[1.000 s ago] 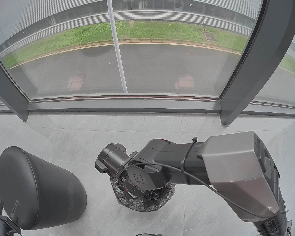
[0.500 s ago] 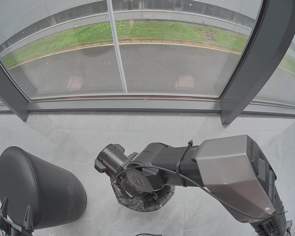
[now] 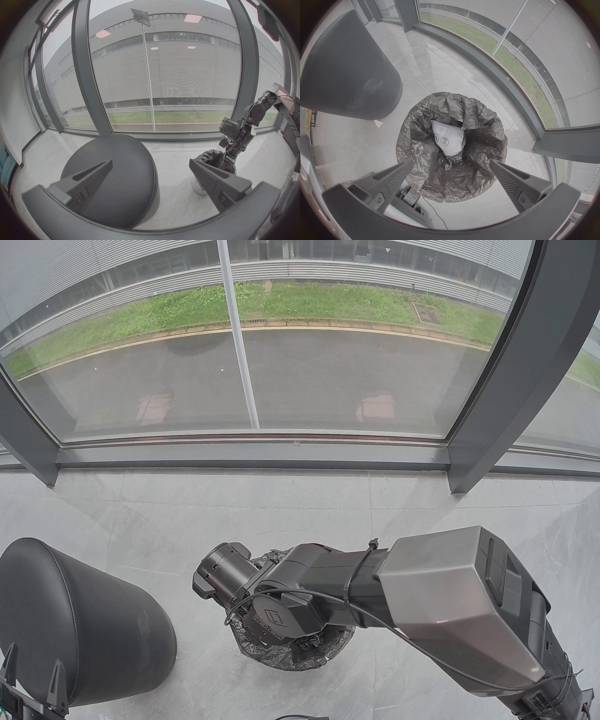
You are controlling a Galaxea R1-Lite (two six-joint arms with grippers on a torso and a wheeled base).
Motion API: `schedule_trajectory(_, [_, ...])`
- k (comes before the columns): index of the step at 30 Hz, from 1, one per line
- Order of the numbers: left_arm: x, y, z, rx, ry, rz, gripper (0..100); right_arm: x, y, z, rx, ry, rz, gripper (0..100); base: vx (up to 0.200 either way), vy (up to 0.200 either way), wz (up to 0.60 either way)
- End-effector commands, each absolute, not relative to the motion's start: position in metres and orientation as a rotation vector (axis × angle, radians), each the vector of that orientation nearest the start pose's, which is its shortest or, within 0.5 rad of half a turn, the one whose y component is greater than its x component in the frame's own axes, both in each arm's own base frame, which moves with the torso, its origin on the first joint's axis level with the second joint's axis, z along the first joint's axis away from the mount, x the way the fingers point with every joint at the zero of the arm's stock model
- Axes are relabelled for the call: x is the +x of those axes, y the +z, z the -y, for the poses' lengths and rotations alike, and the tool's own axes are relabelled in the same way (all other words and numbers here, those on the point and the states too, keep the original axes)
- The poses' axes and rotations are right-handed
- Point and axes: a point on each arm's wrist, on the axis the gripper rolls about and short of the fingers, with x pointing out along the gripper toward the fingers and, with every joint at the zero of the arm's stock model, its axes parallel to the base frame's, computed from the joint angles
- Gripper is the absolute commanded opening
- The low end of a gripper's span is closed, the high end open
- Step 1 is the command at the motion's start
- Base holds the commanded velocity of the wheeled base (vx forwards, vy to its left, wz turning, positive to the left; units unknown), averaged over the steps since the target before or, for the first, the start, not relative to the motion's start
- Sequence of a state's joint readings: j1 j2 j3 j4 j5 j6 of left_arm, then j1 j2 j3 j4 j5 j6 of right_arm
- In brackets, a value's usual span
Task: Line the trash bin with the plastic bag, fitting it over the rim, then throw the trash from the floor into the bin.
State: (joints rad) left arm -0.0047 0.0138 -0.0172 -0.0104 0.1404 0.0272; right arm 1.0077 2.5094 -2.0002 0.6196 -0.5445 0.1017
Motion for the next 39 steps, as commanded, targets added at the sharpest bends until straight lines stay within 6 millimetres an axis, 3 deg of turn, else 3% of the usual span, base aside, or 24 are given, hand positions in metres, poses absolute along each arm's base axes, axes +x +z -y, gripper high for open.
schedule_trajectory(1, [-0.024,0.081,-0.003,0.019,0.143,0.026,100,0.264,0.060,-0.394,-0.714,0.363,-0.841,100,0.000,0.000,0.00])
schedule_trajectory(17, [-0.024,0.081,-0.003,0.000,0.132,0.026,100,0.272,0.055,-0.390,-0.713,0.326,-0.847,100,0.000,0.000,0.00])
schedule_trajectory(18, [-0.024,0.081,-0.003,-0.003,0.132,0.028,100,0.272,0.054,-0.390,-0.714,0.326,-0.848,0,0.000,0.000,0.00])
schedule_trajectory(26, [-0.023,0.075,0.000,0.005,-0.020,-0.009,100,0.273,0.054,-0.390,-0.710,0.327,-0.842,0,0.000,0.000,0.00])
schedule_trajectory(33, [-0.023,0.075,0.000,0.003,-0.015,-0.006,100,0.278,0.054,-0.391,-0.694,0.332,-0.819,0,0.000,0.000,0.00])
schedule_trajectory(39, [-0.023,0.076,0.000,-0.014,-0.017,-0.002,100,0.283,0.032,-0.399,-0.712,0.349,-0.797,0,0.000,0.000,0.00])
